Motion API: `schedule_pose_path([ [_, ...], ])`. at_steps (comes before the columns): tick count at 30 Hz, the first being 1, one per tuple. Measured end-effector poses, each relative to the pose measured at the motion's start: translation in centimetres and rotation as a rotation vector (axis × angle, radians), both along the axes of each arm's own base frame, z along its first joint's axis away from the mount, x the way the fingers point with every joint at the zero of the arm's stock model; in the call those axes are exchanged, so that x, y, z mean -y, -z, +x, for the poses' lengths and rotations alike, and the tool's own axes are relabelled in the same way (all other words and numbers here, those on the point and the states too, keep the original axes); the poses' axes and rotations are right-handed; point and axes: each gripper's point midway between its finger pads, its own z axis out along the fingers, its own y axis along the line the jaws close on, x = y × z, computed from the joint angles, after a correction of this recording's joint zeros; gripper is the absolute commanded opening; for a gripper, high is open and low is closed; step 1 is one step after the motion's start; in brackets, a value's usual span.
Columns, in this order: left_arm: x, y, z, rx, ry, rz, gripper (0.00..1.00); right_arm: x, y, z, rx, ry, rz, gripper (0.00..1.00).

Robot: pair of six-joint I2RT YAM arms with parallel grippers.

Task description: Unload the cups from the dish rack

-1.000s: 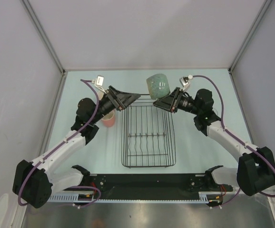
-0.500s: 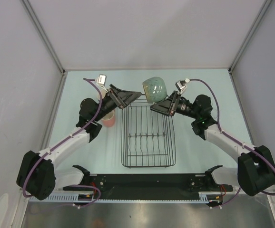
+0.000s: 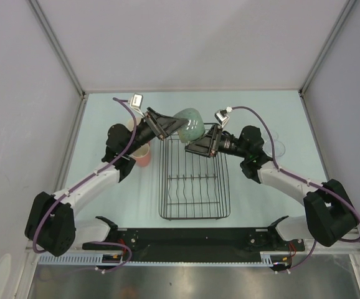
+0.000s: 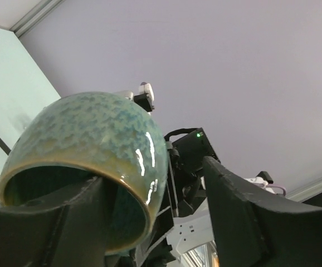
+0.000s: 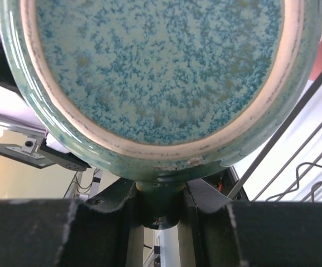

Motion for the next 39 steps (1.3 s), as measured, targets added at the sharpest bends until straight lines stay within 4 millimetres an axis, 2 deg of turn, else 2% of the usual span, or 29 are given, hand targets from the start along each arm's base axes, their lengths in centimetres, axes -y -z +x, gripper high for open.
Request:
schedule_pose_path([
  [3, 0.1, 0.4, 0.2, -0.012, 0.004, 0.005, 0.42, -0.5, -0.2, -0.1, 0.014, -0.004, 0.004, 0.0],
  [5, 0.2, 0.6, 0.3, -0.02, 0.007, 0.006, 0.37, -0.6, -0.5, -0.2, 0.023, -0.008, 0.009, 0.0],
  [7, 0.3, 0.6, 0.2, -0.024, 0.018, 0.002, 0.25, -0.7, -0.5, -0.2, 0.025, -0.009, 0.01, 0.0],
  [8, 0.3, 0.5, 0.1, -0.031, 0.024, -0.004, 0.08, -0.8, -0.5, -0.1, 0.027, -0.008, 0.011, 0.0],
  [9, 0.4, 0.3, 0.1, -0.041, 0.029, -0.015, 0.0, -0.9, -0.5, 0.0, 0.033, -0.004, 0.014, 0.0],
  [14, 0.7, -1.8, -1.3, -0.033, 0.098, -0.08, 0.0, -1.3, -1.5, -0.4, 0.082, -0.029, 0.043, 0.0],
  [22, 0.7, -1.5, -1.2, -0.043, 0.099, -0.064, 0.01, -1.3, -1.3, -0.4, 0.077, -0.031, 0.034, 0.0],
  [23, 0.8, -1.4, -1.1, -0.048, 0.098, -0.06, 0.01, -1.3, -1.2, -0.3, 0.073, -0.031, 0.029, 0.04],
  [24, 0.8, -1.2, -1.0, -0.055, 0.096, -0.053, 0.0, -1.3, -1.0, -0.3, 0.07, -0.03, 0.024, 0.2],
  [25, 0.8, -1.1, -1.0, -0.058, 0.095, -0.049, 0.0, -1.3, -0.9, -0.2, 0.066, -0.029, 0.019, 0.27],
  [26, 0.8, -0.9, -0.9, -0.065, 0.092, -0.043, 0.0, -1.3, -0.8, -0.2, 0.064, -0.028, 0.012, 0.44],
  [28, 0.8, -0.7, -0.9, -0.07, 0.087, -0.032, 0.0, -1.2, -0.6, -0.1, 0.062, -0.024, -0.001, 0.58],
  [29, 0.9, -0.6, -0.8, -0.063, 0.08, -0.02, 0.0, -1.2, -0.4, -0.1, 0.071, -0.023, -0.017, 0.71],
  [32, 1.0, 1.0, -0.3, -0.1, 0.058, 0.039, 0.0, -0.8, 0.3, -0.3, 0.075, -0.02, -0.063, 0.91],
  [35, 0.8, 2.4, 0.2, -0.131, 0.027, 0.08, 0.0, 0.2, 0.5, 0.2, 0.084, 0.008, -0.092, 1.0],
  [39, 0.5, 3.6, 0.8, -0.161, -0.01, 0.118, 0.0, 1.8, 0.0, 1.3, 0.108, 0.063, -0.113, 1.0],
])
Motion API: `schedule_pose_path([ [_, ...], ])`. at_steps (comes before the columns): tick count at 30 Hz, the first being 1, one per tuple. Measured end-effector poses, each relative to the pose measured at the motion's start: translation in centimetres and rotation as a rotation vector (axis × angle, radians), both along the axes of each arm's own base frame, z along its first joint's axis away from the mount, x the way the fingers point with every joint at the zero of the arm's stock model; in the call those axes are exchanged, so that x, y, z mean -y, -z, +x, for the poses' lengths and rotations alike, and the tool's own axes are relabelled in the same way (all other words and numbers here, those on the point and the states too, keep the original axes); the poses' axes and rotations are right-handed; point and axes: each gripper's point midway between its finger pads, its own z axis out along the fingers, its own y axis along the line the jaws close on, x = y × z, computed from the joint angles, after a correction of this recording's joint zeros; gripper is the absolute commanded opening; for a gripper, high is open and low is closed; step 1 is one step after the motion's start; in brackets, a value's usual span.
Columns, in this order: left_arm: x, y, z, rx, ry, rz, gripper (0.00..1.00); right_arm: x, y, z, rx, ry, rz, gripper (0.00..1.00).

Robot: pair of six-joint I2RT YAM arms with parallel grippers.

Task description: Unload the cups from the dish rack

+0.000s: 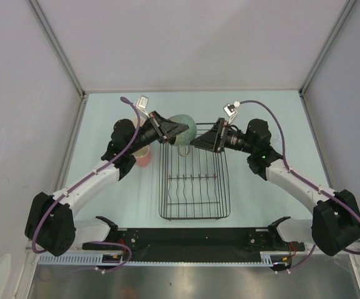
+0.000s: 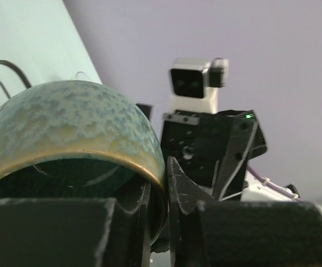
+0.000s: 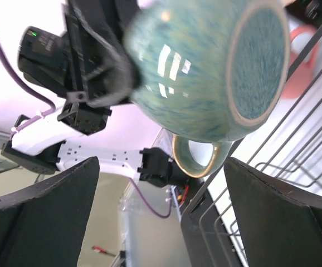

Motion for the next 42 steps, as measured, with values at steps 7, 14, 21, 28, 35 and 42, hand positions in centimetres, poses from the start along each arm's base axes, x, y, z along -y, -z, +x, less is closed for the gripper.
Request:
schedule_pose_path([
  [7, -0.6, 2.6, 0.8, -0.061, -0.047, 0.108, 0.01, 1.5, -1.3, 1.5, 0.066, 0.091, -0.054, 1.0],
  [14, -2.0, 0.7, 2.8, -0.037, -0.142, 0.341, 0.0, 3.6, 0.8, 4.3, 0.057, 0.277, -0.254, 1.0],
  [21, -4.1, 0.7, 6.4, -0.015, -0.254, 0.611, 0.0, 5.9, 3.3, 5.5, 0.028, 0.394, -0.419, 0.99],
  [28, -6.0, 4.7, 9.7, -0.108, -0.307, 0.886, 0.0, 7.0, 4.2, 5.8, 0.029, 0.43, -0.494, 0.99],
  [35, -7.7, 6.8, 10.8, -0.157, -0.338, 1.038, 0.0, 7.7, 4.7, 6.1, 0.036, 0.451, -0.537, 0.99],
  [42, -10.0, 6.3, 11.0, -0.154, -0.423, 1.117, 0.01, 7.8, 4.8, 6.3, 0.036, 0.458, -0.552, 0.99],
])
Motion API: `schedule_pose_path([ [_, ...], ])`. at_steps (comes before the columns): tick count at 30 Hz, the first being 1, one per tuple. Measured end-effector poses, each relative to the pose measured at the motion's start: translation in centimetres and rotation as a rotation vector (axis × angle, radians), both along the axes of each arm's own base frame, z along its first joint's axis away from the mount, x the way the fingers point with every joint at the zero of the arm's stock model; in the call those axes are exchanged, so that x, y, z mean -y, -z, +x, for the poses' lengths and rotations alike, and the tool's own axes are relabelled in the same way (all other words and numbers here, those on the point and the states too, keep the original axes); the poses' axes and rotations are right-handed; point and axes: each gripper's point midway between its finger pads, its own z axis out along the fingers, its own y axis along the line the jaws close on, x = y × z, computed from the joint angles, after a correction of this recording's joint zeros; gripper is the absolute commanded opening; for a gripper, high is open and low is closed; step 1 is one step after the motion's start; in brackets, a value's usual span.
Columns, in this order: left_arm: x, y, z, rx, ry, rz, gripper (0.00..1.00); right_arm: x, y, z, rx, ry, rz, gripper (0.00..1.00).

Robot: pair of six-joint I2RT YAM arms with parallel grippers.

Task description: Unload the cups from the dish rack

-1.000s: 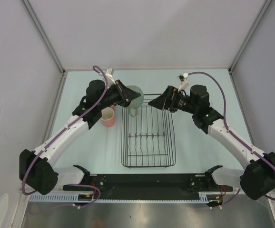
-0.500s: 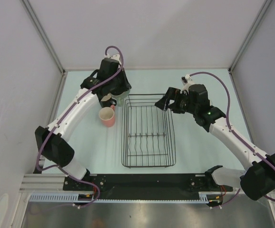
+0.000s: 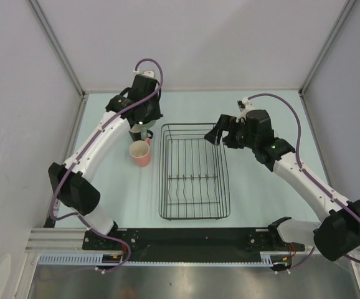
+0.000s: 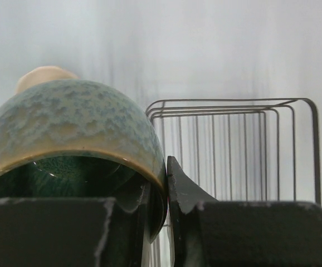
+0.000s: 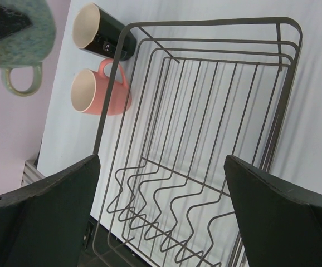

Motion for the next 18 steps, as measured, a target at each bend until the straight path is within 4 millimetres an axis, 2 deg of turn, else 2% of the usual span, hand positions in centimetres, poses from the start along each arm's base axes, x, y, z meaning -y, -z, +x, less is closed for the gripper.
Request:
schedule_pose_path([
  [4, -2.9, -0.7, -1.1, 0.006, -0.056, 0.017, 0.0, -0.1, 0.4, 0.3, -0.009, 0.0, -0.003, 0.98],
  [9, -9.7, -0.4, -3.1, -0.009, -0.204, 0.019, 0.0, -0.5, 1.1, 0.6, -0.022, -0.004, -0.005, 0.98],
  [12, -13.3, 1.2, -4.1, -0.046, -0.291, 0.011, 0.01, -0.8, 1.4, 0.7, -0.027, -0.011, -0.007, 0.98],
  [15, -14.9, 3.3, -4.7, -0.104, -0.331, -0.003, 0.0, -1.1, 1.4, 0.6, -0.025, -0.017, -0.006, 0.98],
  [18, -15.7, 5.7, -5.1, -0.169, -0.351, -0.029, 0.0, -1.2, 1.4, 0.6, -0.024, -0.021, -0.005, 0.98],
])
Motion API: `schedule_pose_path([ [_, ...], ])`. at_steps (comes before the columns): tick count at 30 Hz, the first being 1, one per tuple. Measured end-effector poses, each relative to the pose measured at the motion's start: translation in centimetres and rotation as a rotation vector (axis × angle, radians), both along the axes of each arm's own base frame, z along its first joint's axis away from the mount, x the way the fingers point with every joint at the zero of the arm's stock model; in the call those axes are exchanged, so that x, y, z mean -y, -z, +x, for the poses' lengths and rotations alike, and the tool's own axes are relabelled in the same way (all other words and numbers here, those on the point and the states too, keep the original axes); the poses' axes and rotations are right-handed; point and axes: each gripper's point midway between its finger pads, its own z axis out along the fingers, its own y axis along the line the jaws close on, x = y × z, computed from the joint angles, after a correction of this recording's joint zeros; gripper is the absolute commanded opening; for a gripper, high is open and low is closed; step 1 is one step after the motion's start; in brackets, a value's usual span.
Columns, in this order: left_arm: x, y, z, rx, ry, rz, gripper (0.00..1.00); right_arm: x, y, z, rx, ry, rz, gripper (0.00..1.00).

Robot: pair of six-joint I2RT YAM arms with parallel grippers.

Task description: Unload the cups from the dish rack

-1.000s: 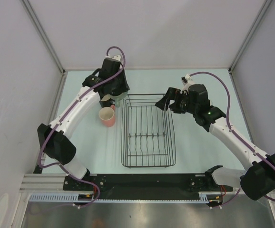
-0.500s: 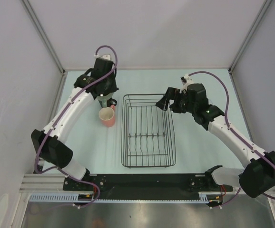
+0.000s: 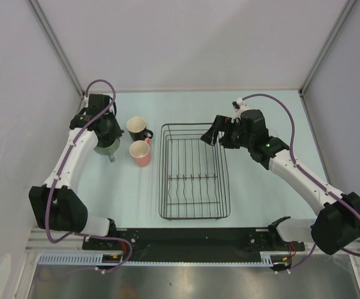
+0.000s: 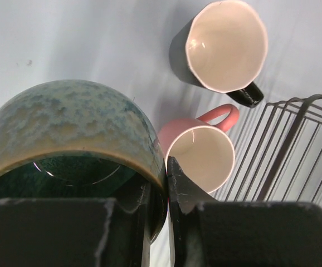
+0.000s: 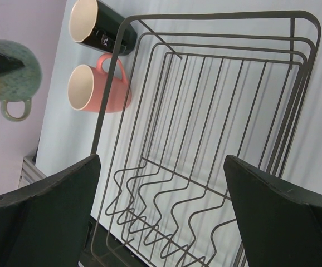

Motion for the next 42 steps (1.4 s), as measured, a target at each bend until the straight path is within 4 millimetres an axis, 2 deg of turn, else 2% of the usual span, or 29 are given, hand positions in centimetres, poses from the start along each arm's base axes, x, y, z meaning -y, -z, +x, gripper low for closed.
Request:
schedule_pose_path([
  [7, -1.6, 4.0, 1.0, -0.076, -0.064, -0.085, 0.0, 0.0, 0.0, 0.0, -0.001, -0.001, 0.001, 0.98],
  [16, -4.3, 7.6, 3.4, -0.104, -0.138, -0.138, 0.0, -0.4, 0.0, -0.3, -0.003, -0.015, 0.005, 0.98],
  [29, -6.0, 13.4, 5.2, -0.18, -0.19, -0.194, 0.0, -1.2, 0.4, -0.6, -0.013, -0.039, 0.003, 0.98],
  [42, -6.5, 13.8, 6.2, -0.187, -0.201, -0.186, 0.01, -1.3, 1.4, -0.4, -0.036, -0.039, -0.009, 0.98],
])
